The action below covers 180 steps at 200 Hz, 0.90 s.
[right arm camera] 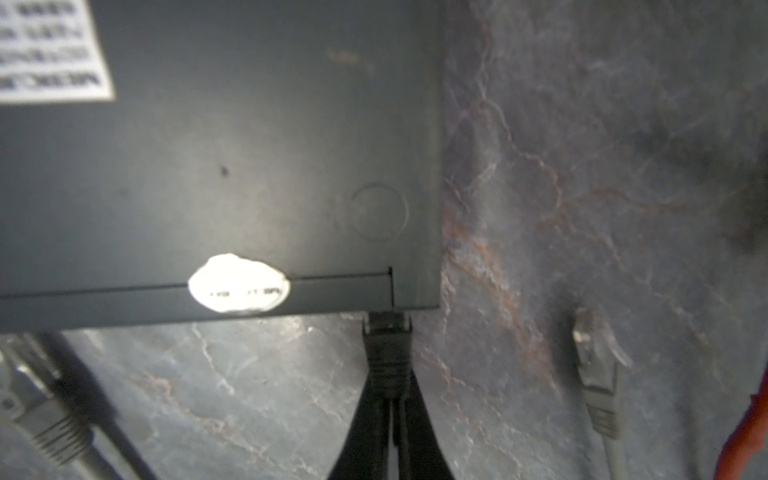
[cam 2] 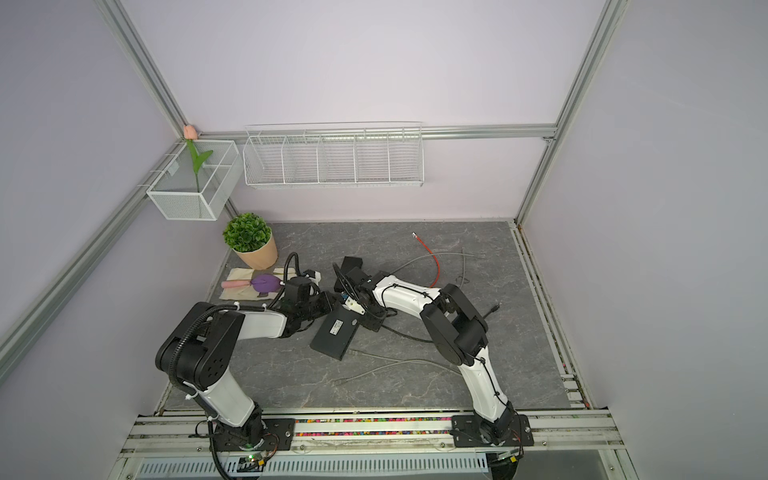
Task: Insert the plug into the switch port
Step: 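Push the black plug into the port with the right gripper while the left steadies, then open the right gripper and draw back from the plug while the left arm lifts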
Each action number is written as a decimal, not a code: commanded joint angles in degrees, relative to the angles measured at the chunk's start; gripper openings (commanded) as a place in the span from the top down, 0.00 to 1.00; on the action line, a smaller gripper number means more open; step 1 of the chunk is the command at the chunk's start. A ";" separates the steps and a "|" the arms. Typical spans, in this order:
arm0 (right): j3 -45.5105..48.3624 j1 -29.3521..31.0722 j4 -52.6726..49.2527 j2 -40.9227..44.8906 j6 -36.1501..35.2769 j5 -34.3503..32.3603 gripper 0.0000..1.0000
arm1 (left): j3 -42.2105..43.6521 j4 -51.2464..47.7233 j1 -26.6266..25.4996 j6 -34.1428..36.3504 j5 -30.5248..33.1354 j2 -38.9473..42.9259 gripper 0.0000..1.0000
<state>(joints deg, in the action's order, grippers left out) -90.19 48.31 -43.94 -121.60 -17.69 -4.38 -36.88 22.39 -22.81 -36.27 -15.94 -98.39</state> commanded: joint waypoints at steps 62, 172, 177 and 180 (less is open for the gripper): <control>0.94 0.80 27.95 2.42 1.79 9.42 0.93 | 2.52 -4.26 -5.48 -1.70 -11.40 -0.36 0.83; -0.35 1.12 26.92 1.54 1.64 9.83 0.93 | 0.37 -7.02 -6.45 -1.12 -10.02 0.17 0.84; -0.18 1.15 26.89 1.67 1.50 9.46 0.93 | 0.48 -7.69 -5.94 -0.92 -9.75 0.78 0.84; 0.06 1.10 26.89 1.78 1.49 9.03 0.93 | 0.65 -7.95 -5.48 -0.85 -9.58 1.21 0.84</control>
<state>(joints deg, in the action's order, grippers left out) -88.01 47.72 -41.43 -120.31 -16.69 -2.57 -36.67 22.48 -23.79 -36.36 -13.52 -98.13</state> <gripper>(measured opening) 0.082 0.165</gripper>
